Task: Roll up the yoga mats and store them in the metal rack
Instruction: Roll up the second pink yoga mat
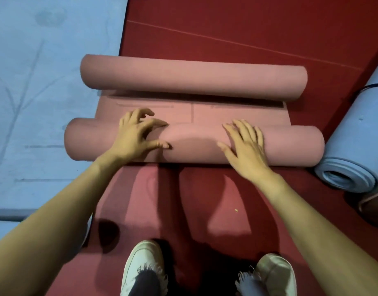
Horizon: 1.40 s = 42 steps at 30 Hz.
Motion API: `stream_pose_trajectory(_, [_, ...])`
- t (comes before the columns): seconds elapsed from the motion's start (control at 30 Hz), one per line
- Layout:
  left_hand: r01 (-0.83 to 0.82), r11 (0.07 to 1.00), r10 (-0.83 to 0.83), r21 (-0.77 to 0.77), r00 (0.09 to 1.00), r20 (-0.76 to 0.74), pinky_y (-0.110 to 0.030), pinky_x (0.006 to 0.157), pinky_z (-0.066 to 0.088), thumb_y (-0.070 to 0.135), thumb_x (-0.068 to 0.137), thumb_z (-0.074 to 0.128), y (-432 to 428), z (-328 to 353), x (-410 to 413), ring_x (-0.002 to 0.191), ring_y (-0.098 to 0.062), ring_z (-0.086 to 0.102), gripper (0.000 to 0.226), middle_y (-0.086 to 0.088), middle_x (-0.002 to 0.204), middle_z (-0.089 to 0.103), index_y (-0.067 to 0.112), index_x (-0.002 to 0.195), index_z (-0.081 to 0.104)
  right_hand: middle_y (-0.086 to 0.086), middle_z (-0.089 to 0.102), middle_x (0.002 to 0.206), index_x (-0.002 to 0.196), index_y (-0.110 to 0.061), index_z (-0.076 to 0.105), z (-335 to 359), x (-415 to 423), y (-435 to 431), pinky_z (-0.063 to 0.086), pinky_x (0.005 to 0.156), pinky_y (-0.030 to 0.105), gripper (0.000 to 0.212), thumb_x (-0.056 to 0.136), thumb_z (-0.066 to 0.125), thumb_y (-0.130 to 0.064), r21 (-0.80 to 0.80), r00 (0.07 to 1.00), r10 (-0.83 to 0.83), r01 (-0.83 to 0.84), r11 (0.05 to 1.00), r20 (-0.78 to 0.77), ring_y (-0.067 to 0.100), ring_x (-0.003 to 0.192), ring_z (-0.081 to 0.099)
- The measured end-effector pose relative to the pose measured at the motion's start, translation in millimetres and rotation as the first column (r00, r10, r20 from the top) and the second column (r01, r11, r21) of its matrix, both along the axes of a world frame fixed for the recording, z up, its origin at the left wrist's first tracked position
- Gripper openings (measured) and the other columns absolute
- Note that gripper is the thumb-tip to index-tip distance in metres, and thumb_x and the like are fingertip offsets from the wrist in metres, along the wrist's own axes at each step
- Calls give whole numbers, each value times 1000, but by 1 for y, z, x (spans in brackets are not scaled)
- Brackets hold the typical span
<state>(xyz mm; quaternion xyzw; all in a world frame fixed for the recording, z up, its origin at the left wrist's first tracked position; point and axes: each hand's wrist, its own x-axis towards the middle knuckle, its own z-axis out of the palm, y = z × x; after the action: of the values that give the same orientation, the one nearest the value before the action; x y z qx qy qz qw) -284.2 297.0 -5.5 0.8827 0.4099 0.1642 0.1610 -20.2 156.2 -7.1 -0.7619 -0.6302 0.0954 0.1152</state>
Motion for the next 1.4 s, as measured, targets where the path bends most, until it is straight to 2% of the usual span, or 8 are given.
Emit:
stream_pose_trajectory(0.13, [-165,986,166,-17,974,154,-29,77,22,77,67,49,0,-1,17,96,-18,45,62,2,97,59,25,94,71,9,22,155,147,-29,29,-10,11,-7,-13,112,33,80,76,48,-62,10,992,126,-126,992,18,25,142,11])
stream_pose_trajectory(0.2, [-185,983,182,-12,954,238,-35,82,31,59,78,58,-5,-5,24,96,-14,51,40,4,96,63,23,90,72,6,17,156,147,-33,25,-4,19,5,-13,111,31,89,70,56,-63,-42,990,137,-137,990,-18,23,144,7])
stream_pose_trajectory(0.27, [-165,986,159,-2,947,280,-40,87,35,47,84,58,-5,-8,27,99,-13,55,33,3,99,66,19,93,72,3,14,157,147,-36,23,2,23,18,-11,112,32,91,70,64,-62,-78,988,138,-144,987,-76,22,144,4])
stream_pose_trajectory(0.33, [-66,997,56,33,972,229,-39,91,33,53,83,57,0,-11,21,107,-17,53,47,-3,109,65,13,104,69,1,13,157,147,-37,21,3,27,24,-10,112,31,92,72,71,-57,-86,986,143,-151,985,-88,20,145,2])
stream_pose_trajectory(0.47, [240,962,-238,132,971,-29,-45,99,32,74,70,56,15,-16,1,117,-31,45,91,-17,127,53,6,130,52,0,10,157,147,-38,20,3,32,28,-9,112,34,100,66,77,-52,-110,980,191,-195,975,-51,20,145,0])
stream_pose_trajectory(0.63, [238,961,-210,138,959,-190,-45,100,29,81,56,54,28,-9,12,115,-33,46,104,-15,128,50,14,135,46,5,18,151,148,-35,19,6,36,44,-3,113,44,113,56,79,-58,-127,978,206,-201,971,29,22,142,10])
stream_pose_trajectory(1.0, [197,974,-166,111,958,-235,-44,93,34,75,50,57,35,1,25,113,-31,50,96,-9,124,55,21,129,52,1,37,132,140,-35,31,15,33,62,18,105,45,104,50,80,-52,-144,981,177,-165,976,79,20,128,32])
stream_pose_trajectory(1.4, [207,962,-183,176,972,-145,-41,82,33,69,56,63,-17,0,5,107,-29,53,85,-8,117,57,19,124,52,1,43,121,135,-31,42,18,19,18,22,95,42,100,46,82,-53,-112,975,202,-192,975,88,22,114,39])
